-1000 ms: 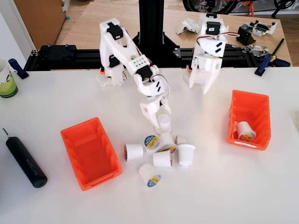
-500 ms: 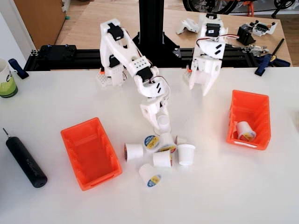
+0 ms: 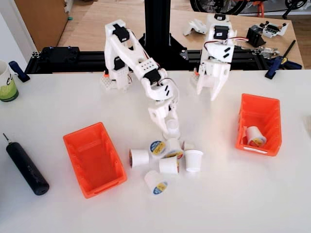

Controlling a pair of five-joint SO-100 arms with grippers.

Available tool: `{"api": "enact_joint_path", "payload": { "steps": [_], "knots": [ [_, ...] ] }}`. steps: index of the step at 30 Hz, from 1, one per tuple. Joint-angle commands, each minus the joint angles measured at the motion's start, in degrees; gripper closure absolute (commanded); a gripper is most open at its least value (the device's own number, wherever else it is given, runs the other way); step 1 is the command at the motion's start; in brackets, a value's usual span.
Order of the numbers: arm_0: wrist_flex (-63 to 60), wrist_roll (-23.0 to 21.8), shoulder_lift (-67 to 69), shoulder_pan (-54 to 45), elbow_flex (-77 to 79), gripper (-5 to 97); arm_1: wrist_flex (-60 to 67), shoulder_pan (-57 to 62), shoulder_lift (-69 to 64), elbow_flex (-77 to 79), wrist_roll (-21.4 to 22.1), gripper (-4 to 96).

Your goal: Sort the coffee pods, blue into left, red into right

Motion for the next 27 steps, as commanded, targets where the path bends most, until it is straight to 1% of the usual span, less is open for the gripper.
{"api": "enact_joint_path", "payload": {
  "steps": [1,4,8,16,20,22,27],
  "knots": [
    [1.7,1.1,4.6,-0.1,-2.7,73,-1.0,0.0,0.8,-0.2,0.7,66.7],
    [3.0,2.2,6.8,-0.2,-2.7,73,-1.1,-0.2,0.8,-0.2,0.9,66.8],
    [5.9,2.5,10.6,-0.2,-2.5,73,-1.4,-0.2,0.8,0.1,1.0,66.8],
    [12.0,6.1,25.4,0.0,-3.2,76,-2.5,-0.2,0.7,0.8,1.1,67.0],
    [13.9,9.7,22.7,0.2,-9.1,75,-3.3,0.2,0.6,1.3,0.6,66.9],
    [15.6,8.5,20.7,0.4,-9.8,74,-3.5,0.0,0.4,1.3,1.0,67.0],
    [14.4,7.6,11.3,0.7,-11.2,64,-3.9,0.3,0.2,1.4,0.3,66.7]
  ]
}}
